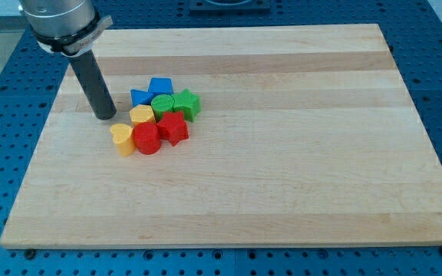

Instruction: Place your arm in between the yellow hexagon and blue triangle

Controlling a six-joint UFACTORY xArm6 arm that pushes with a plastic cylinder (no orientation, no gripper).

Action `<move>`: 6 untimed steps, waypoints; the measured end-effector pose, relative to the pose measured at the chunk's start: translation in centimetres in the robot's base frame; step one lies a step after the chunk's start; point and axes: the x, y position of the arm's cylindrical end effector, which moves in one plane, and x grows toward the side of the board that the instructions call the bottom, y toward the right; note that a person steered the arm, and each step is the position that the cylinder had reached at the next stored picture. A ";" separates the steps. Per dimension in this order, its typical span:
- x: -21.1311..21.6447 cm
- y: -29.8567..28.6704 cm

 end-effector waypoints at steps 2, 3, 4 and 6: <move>0.0 0.1; -0.2 1.0; -0.2 1.9; -0.2 5.5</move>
